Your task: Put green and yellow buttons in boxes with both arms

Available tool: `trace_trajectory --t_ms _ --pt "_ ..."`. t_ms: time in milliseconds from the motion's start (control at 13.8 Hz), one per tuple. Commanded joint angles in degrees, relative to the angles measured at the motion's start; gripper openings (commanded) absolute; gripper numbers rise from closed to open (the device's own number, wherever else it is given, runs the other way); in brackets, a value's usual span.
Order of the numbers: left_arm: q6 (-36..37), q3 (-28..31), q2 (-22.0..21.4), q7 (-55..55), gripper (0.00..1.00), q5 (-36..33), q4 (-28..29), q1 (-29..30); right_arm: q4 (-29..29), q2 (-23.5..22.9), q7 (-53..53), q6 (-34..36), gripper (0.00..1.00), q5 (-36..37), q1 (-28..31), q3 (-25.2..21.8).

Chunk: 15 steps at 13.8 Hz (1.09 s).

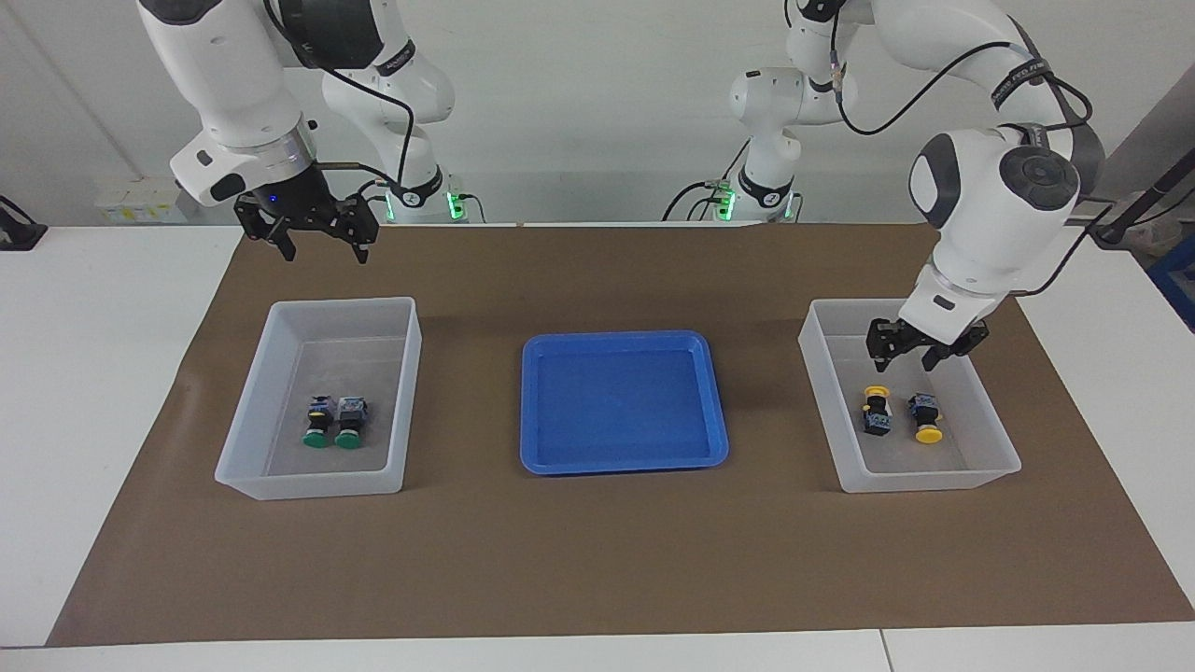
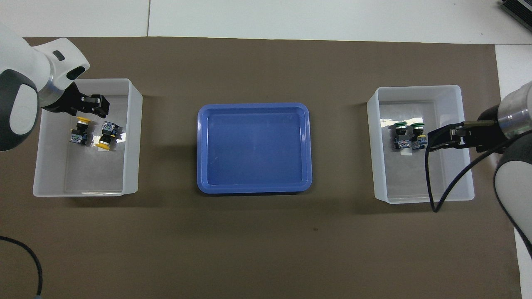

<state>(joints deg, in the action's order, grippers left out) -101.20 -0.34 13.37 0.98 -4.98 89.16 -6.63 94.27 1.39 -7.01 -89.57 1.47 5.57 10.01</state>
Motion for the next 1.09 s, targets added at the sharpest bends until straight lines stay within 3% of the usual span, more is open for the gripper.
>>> trace_trajectory --t_ms 0,290,507,725,1014 --pt "5.4 0.3 0.8 2.8 0.68 0.3 -5.2 -2.3 1.1 1.1 1.3 -1.0 1.0 -1.2 0.7 0.3" --pt "9.3 0.2 -0.8 2.7 0.68 4.7 -6.5 -2.9 1.1 1.1 1.3 -0.9 1.0 -1.2 0.8 0.3" --pt "10.1 -0.6 -5.1 2.5 0.7 4.8 -5.6 -2.9 1.1 1.1 1.3 -0.7 1.0 -1.2 0.8 0.2" --pt "10.7 -0.6 -7.6 1.9 1.0 4.9 -3.3 -2.2 1.1 1.0 1.3 -1.0 1.0 -1.2 0.8 0.3" --pt "10.1 -0.3 -8.9 1.9 1.0 4.8 -1.4 -2.0 1.1 1.0 1.3 -1.0 1.0 -1.2 0.8 0.2"
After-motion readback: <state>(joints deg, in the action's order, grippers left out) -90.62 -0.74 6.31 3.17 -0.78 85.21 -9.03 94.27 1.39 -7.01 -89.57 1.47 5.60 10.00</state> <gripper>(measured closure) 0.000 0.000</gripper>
